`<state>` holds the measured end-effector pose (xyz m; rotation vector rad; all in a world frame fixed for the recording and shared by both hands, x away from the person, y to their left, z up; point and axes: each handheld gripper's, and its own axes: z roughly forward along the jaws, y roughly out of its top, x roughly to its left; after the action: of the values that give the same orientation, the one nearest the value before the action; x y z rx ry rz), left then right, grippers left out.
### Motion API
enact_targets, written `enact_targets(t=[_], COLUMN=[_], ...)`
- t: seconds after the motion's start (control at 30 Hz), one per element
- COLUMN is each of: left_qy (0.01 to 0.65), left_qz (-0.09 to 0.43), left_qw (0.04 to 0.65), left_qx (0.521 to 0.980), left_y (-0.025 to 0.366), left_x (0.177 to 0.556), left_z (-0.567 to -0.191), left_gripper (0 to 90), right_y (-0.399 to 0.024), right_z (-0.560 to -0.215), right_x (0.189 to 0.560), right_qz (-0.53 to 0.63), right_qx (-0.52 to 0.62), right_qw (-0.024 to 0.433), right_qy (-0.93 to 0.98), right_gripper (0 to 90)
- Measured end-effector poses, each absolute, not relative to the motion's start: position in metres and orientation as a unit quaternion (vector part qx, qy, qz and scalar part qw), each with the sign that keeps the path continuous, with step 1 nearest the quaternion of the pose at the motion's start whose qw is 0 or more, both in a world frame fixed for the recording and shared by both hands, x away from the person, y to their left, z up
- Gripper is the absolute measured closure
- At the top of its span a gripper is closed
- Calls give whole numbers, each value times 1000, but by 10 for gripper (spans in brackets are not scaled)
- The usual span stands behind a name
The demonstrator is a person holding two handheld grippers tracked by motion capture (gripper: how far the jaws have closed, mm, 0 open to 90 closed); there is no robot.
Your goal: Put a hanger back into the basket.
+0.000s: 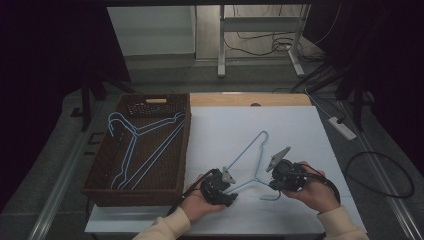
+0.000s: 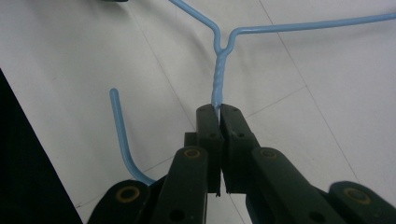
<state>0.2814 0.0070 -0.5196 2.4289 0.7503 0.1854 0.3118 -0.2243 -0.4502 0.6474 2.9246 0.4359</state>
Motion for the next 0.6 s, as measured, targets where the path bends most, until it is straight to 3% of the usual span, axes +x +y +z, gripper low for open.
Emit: enact_targets(t=[0.3,0.53,0.57,0.6], left_qy=[273,264,267,269], left_qz=[58,64,65,67], left_qw=[293,295,298,302], left_qx=[914,916,914,912], left_y=[7,6,7,8], left_x=[281,278,278,278], left_z=[-519,-516,-515,-514], left_gripper=[821,855,858,860], right_y=[-224,-229,-230,-233], right_z=[-446,-443,-442,-439], right_x=[310,310,311,313], right_qz=[150,172,182,213], right_qx=[214,226,232,246], right_qw=[61,67,71,77], right_qy=[963,956,953,942], right_gripper=[879,867,851,760])
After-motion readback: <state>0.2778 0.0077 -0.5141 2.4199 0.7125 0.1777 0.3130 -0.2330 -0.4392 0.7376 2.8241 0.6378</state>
